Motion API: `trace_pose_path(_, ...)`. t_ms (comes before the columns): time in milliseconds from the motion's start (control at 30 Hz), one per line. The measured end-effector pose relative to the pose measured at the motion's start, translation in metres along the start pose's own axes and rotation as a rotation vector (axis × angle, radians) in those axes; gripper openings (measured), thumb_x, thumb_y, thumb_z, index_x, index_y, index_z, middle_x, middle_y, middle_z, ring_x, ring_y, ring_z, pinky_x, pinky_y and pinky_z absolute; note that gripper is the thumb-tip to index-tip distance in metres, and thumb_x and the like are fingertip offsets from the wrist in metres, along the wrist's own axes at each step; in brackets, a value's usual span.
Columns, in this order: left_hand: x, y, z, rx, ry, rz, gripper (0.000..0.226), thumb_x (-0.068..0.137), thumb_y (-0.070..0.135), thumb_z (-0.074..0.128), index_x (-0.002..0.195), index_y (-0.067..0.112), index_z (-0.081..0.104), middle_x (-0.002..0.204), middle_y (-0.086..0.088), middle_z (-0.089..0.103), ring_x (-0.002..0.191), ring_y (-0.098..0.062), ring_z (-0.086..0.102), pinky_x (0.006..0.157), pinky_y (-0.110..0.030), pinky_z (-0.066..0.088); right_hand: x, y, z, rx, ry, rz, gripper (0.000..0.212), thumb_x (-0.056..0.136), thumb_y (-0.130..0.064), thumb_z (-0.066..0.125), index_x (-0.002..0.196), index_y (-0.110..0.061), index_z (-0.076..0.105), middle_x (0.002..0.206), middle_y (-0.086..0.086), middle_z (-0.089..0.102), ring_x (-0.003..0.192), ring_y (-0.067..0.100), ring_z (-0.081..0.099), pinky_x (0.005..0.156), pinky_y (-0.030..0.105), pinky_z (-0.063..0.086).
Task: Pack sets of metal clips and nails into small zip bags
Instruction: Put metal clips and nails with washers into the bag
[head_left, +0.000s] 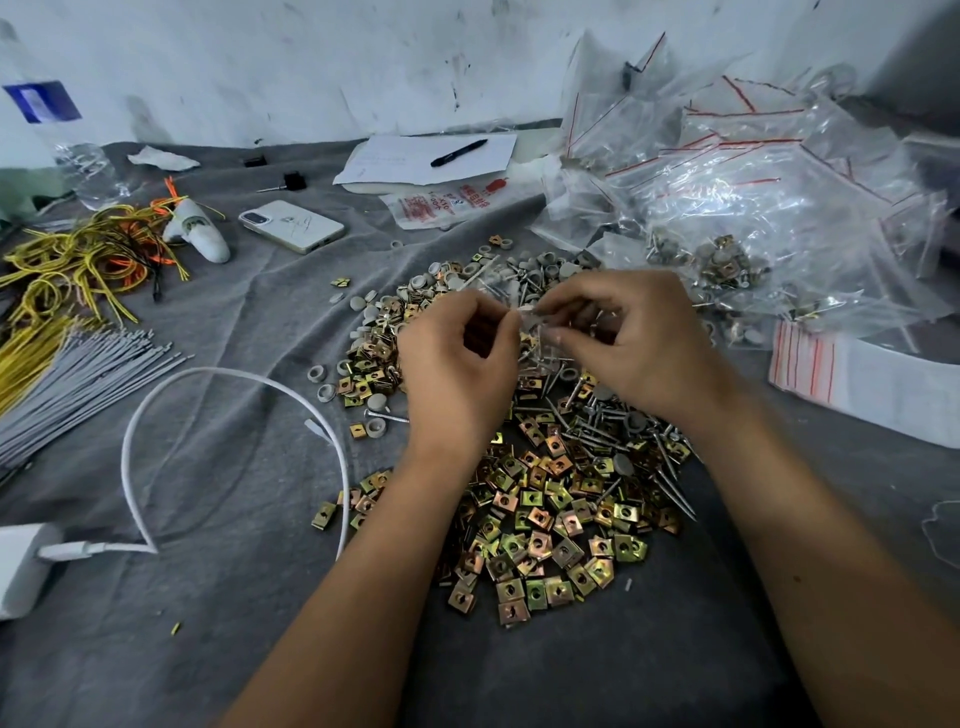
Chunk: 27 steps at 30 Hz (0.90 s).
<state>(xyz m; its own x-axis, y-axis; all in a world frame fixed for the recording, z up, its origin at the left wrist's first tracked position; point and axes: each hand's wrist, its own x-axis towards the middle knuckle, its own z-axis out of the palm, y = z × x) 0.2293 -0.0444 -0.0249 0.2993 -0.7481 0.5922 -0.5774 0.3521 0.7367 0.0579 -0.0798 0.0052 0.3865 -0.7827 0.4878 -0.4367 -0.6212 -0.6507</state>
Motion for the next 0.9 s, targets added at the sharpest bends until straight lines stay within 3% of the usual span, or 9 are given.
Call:
trace_pose_path(100,0.000,-0.001,0.001,0.000,-0.004,0.040,0.012,0.092,0.017,0.074,0.081,0.013,0.070,0.072,0.004,0.066,0.064,-0.017,0.063,0.057,-0.039,0.054,0.000,0.002,-0.004,0.049,0.128,0.037,0.020,0.086,-0.009,0.081,0.104,-0.014,0.077,0.088,-0.005,0.074,0.079,0.009,0.071,0.070,0.028,0.061)
trace_pose_path(233,0.000,-0.003,0.000,0.005,0.028,0.017,0.013,0.092,0.018,0.073,0.080,0.016,0.070,0.071,0.007,0.066,0.065,-0.012,0.063,0.059,-0.033,0.054,0.001,0.008,-0.006,0.021,0.212,0.090,0.006,0.091,-0.014,0.077,0.097,-0.014,0.076,0.083,-0.006,0.072,0.073,0.003,0.068,0.063,0.011,0.051)
trace_pose_path(367,0.000,-0.002,0.000,-0.008,0.060,-0.057,0.013,0.093,0.016,0.074,0.080,0.017,0.071,0.070,0.011,0.065,0.063,-0.006,0.061,0.058,-0.020,0.048,0.000,0.015,-0.009,-0.106,0.048,0.133,0.007,0.091,-0.027,0.076,0.092,-0.020,0.075,0.079,-0.015,0.069,0.074,-0.005,0.066,0.060,0.008,0.048)
trace_pose_path(500,0.002,0.000,-0.001,-0.104,0.092,-0.161,0.016,0.094,0.013,0.073,0.079,0.019,0.069,0.066,0.013,0.063,0.057,-0.002,0.055,0.055,-0.014,0.041,0.000,0.020,-0.010,-0.200,-0.308,0.159,0.020,0.082,-0.047,0.079,0.089,-0.029,0.073,0.084,-0.015,0.069,0.077,-0.002,0.064,0.068,0.024,0.048)
trace_pose_path(567,0.003,0.002,-0.001,-0.133,0.113,-0.215,0.017,0.094,0.013,0.073,0.078,0.018,0.069,0.063,0.012,0.060,0.055,-0.001,0.051,0.053,-0.015,0.040,-0.001,0.021,-0.011,-0.187,-0.430,0.186,0.030,0.075,-0.052,0.084,0.092,-0.030,0.070,0.088,-0.013,0.068,0.080,0.000,0.063,0.069,0.021,0.050)
trace_pose_path(633,0.004,0.002,-0.001,-0.216,0.153,-0.303,0.017,0.094,0.013,0.073,0.078,0.014,0.069,0.062,0.008,0.058,0.054,-0.002,0.047,0.051,-0.018,0.039,-0.001,0.022,-0.013,-0.147,-0.453,0.205,0.031,0.073,-0.048,0.087,0.091,-0.030,0.069,0.085,-0.013,0.066,0.081,-0.003,0.062,0.062,0.011,0.048)
trace_pose_path(700,0.006,-0.001,-0.002,-0.262,0.186,-0.361,0.015,0.095,0.013,0.072,0.081,0.009,0.070,0.065,-0.002,0.060,0.056,-0.006,0.047,0.051,-0.020,0.041,-0.001,0.023,-0.014,-0.101,-0.462,0.229,0.027,0.074,-0.042,0.088,0.089,-0.029,0.070,0.082,-0.016,0.068,0.077,-0.004,0.063,0.059,0.010,0.047)
trace_pose_path(767,0.007,-0.003,-0.003,-0.292,0.203,-0.388,0.015,0.096,0.014,0.072,0.082,0.009,0.070,0.067,-0.006,0.061,0.058,-0.010,0.048,0.050,-0.022,0.041,-0.001,0.023,-0.014,-0.098,-0.480,0.231,0.022,0.077,-0.036,0.088,0.089,-0.029,0.071,0.083,-0.023,0.068,0.072,-0.003,0.064,0.060,0.013,0.048)
trace_pose_path(900,0.007,-0.004,-0.002,-0.294,0.196,-0.403,0.018,0.094,0.014,0.074,0.077,0.014,0.069,0.064,0.003,0.058,0.054,-0.008,0.047,0.049,-0.021,0.040,0.000,0.022,-0.014,-0.107,-0.462,0.228,0.012,0.083,-0.025,0.084,0.087,-0.027,0.073,0.079,-0.011,0.071,0.072,0.001,0.065,0.068,0.027,0.056)
